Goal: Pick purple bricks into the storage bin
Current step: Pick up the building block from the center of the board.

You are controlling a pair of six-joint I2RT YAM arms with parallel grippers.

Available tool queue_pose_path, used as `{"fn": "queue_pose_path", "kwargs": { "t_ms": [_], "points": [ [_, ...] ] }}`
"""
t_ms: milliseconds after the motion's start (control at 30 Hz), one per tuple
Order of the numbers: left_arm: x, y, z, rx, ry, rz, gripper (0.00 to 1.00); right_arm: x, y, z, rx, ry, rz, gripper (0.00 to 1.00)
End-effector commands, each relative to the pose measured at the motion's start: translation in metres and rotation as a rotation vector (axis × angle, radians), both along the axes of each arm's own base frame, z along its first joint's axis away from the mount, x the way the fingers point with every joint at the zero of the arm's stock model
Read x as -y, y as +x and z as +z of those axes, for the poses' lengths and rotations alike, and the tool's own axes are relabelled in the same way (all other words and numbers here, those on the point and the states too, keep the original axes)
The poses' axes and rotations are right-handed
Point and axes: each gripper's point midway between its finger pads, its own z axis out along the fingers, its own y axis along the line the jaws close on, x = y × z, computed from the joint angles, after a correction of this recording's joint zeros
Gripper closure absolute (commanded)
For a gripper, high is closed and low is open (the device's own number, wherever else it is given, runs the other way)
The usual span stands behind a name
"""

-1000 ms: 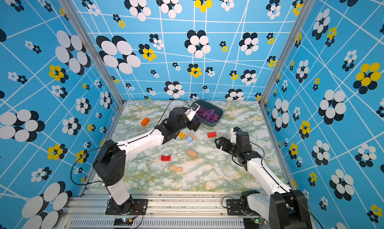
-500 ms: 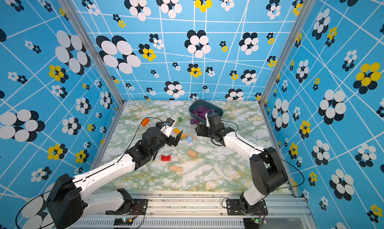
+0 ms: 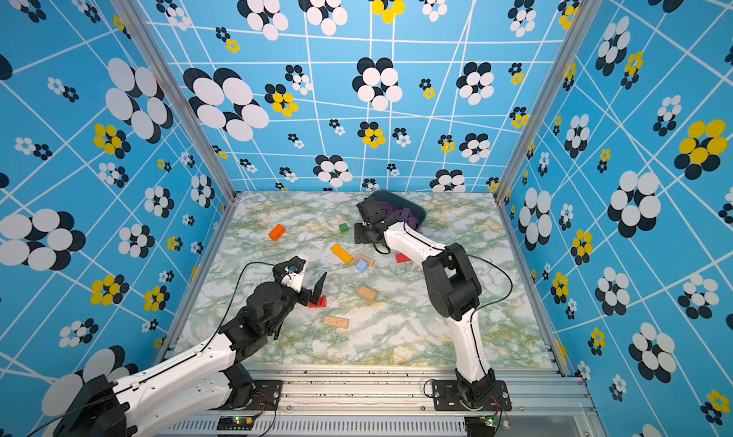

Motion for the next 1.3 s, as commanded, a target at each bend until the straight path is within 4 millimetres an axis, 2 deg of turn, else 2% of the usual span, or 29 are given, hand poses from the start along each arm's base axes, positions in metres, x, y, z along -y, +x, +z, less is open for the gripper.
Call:
{"fn": "queue_pose_path", "kwargs": {
  "t_ms": [0, 167, 333, 600, 867, 1267],
  "points": [
    [0.009, -0.003, 0.008, 0.027, -0.07, -0.041, 0.01, 0.012, 0.001, -0.014, -0.032, -0.107, -0.039, 0.48],
    [0.011, 0.0, 0.001, 0.007, -0.073, -0.036, 0.01, 0.017, 0.007, -0.03, -0.044, -0.143, -0.078, 0.51],
    [0.01, 0.0, 0.002, 0.01, -0.085, -0.029, 0.01, 0.017, 0.012, -0.043, -0.057, -0.165, -0.093, 0.52],
    [0.008, 0.001, 0.003, 0.01, -0.087, -0.021, 0.01, 0.007, 0.025, -0.053, -0.063, -0.159, -0.092, 0.53],
    [0.009, 0.003, -0.002, 0.002, -0.081, -0.017, 0.0, 0.007, 0.044, -0.057, -0.06, -0.223, -0.117, 0.52],
    [0.011, 0.005, -0.007, -0.015, -0.067, -0.02, 0.0, 0.008, 0.058, -0.057, -0.049, -0.264, -0.13, 0.48]
  ]
}}
